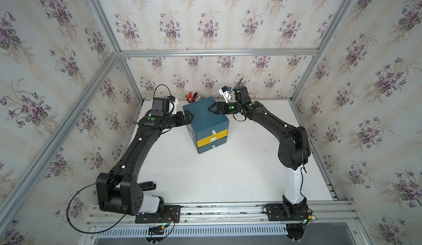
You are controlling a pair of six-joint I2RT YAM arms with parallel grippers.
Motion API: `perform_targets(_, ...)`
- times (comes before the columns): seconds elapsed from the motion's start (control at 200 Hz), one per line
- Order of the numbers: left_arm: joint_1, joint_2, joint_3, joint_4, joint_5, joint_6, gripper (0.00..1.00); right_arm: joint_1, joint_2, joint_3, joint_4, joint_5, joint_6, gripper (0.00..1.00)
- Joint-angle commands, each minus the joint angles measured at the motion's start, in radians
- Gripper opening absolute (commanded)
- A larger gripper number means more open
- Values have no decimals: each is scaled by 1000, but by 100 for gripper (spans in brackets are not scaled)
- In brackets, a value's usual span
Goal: Take the seed bags out of the drawer
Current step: Move the storage box to the center of the board.
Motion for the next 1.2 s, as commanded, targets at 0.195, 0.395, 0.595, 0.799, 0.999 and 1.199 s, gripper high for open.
perform_targets(0.195, -120, 57, 46, -17, -45, -55, 90, -9, -234, -150, -58, 160, -57, 100)
perform_targets(0.395, -156, 86, 67, -8, -101, -73, 79, -7, -443, -365, -72, 134, -1, 100)
perform_targets(0.595, -162, 128, 92, -7, -125, -76, 66, -5, -620, -555, -40, 101, 109, 100)
perform_targets(0.799, -167, 171, 116, 4, -128, -76, 65, 30, -658, -678, 53, 66, 215, 95)
perform_targets(0.999, -182, 183, 126, 6, -140, -85, 65, 94, -605, -722, 195, 59, 308, 87)
perform_targets(1.199, -190, 177, 116, 11, -148, -98, 64, 102, -532, -729, 292, 60, 361, 75)
